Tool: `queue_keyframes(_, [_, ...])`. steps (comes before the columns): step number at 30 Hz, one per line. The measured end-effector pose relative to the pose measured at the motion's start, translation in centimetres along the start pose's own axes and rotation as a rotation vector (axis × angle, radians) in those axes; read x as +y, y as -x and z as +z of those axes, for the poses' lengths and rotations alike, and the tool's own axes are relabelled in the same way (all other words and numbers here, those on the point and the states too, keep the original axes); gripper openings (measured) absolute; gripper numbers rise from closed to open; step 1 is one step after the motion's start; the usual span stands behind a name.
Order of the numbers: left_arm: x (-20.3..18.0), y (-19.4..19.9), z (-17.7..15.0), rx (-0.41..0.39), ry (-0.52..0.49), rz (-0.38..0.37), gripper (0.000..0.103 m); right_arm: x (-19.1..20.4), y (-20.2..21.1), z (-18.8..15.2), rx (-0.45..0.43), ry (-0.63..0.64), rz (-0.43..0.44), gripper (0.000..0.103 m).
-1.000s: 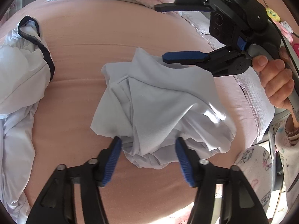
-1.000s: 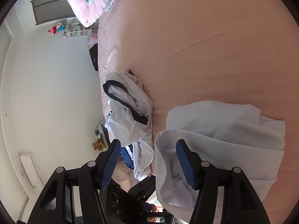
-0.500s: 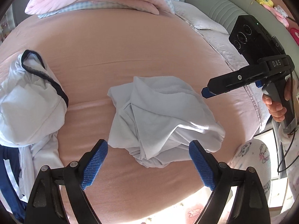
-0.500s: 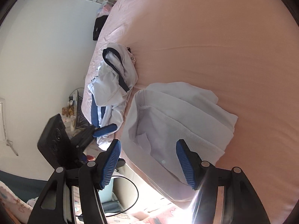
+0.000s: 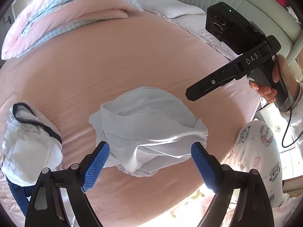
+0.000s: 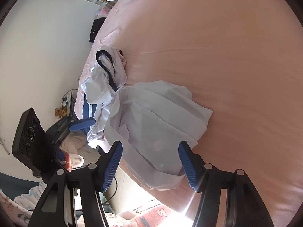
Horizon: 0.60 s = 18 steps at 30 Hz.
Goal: Fold clothes
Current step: 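Open both tools and lift them off the white garment bundle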
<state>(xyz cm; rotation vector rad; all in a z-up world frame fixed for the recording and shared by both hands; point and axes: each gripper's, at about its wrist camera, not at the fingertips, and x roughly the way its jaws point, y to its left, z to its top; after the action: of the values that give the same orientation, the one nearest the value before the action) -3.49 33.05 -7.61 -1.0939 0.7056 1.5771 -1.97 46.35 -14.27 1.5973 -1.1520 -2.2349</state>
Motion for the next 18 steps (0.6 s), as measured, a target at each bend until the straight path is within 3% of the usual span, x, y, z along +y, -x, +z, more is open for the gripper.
queue_keyframes(7, [-1.6, -1.3, 3.3, 0.100, -0.215, -0.027, 0.088, 0.2, 0.1, -1.9, 0.030, 0.140, -0.051, 0.061])
queue_keyframes(12, [-1.4, -2.5, 4.4, 0.187, -0.255, -0.049, 0.088, 0.7, -0.2, -3.0, 0.054, 0.243, -0.103, 0.061])
queue_keyframes(18, [-1.8, -4.2, 4.9, 0.266, -0.335, -0.038, 0.088, 1.5, -0.6, -4.1, 0.053, 0.390, -0.232, 0.061])
